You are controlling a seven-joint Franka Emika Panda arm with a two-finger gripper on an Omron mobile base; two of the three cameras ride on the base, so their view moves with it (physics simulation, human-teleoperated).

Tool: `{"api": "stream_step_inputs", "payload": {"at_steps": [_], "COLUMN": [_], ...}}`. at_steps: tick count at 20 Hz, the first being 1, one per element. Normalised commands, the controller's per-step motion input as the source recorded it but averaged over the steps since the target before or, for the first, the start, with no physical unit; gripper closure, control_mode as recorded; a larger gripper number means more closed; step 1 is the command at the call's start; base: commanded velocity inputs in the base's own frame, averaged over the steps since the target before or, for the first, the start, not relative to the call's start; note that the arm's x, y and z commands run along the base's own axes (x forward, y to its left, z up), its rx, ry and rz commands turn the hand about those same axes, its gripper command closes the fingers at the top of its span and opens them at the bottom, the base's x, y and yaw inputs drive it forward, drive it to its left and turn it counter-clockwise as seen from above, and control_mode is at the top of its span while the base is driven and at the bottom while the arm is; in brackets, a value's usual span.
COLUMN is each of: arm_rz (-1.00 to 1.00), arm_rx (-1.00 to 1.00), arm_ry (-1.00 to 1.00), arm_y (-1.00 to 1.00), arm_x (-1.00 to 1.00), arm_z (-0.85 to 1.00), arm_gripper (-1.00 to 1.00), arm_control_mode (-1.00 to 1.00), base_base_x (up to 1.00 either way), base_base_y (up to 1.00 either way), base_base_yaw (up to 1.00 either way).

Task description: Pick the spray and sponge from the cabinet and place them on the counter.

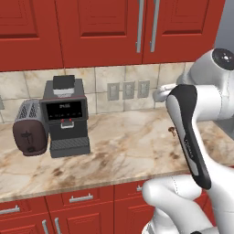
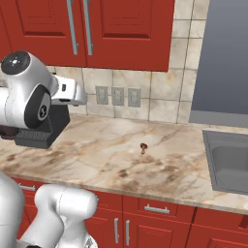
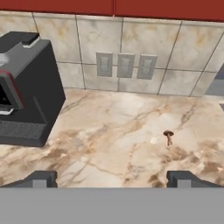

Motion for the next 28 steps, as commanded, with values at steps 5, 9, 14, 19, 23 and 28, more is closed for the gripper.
{"api": "stream_step_inputs", "payload": {"at_steps": [5,9,14,19,23,28], "arm_rz": [-0.03,-0.06,-0.07,-0.08,-0.05,0.00], "arm_rx": [0.00,0.00,0.00,0.00,0.01,0.06], "arm_ry": [-0.06,-0.08,-0.10,-0.06,-0.09,-0.06], "arm_y": [0.00,0.00,0.01,0.00,0.00,0.00], "arm_x": [-0.08,0.00,0.00,0.01,0.02,0.03], "arm_z": [0.29,0.35,0.37,0.43,0.29,0.00], "arm_gripper": [-1.00,-1.00,-1.00,-1.00,-1.00,-1.00], "arm_control_mode": [-1.00,-1.00,-1.00,-1.00,-1.00,-1.00], "base_base_x": [0.00,0.00,0.00,0.00,0.00,0.00], "base_base_y": [0.00,0.00,0.00,0.00,0.00,0.00], "base_base_yaw": [0.00,0.00,0.00,0.00,0.00,0.00]}}
